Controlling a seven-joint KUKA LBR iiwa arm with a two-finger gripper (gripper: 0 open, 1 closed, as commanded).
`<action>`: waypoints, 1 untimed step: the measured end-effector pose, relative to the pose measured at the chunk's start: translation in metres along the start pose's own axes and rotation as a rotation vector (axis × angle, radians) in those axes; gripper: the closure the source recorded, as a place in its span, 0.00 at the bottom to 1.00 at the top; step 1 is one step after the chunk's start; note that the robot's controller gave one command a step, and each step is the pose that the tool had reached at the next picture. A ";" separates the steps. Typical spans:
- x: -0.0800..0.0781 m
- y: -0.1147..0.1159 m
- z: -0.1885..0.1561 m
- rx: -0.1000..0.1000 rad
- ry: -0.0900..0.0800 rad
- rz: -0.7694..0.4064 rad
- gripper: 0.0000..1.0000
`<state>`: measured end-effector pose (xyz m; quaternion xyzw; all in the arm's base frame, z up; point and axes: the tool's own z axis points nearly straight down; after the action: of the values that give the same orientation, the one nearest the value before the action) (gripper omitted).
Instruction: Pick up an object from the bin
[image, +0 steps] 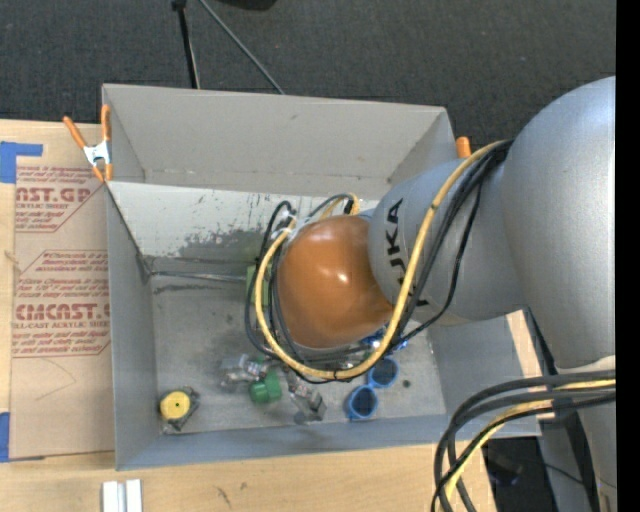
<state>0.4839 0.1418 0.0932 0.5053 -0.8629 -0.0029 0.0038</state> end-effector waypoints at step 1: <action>-0.006 -0.065 0.002 0.011 -0.005 -0.124 0.00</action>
Offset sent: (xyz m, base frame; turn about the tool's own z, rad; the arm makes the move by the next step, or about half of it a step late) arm 0.0586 -0.0262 -0.0025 -0.1273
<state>0.5433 0.1152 0.0902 0.5580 -0.8298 0.0003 -0.0013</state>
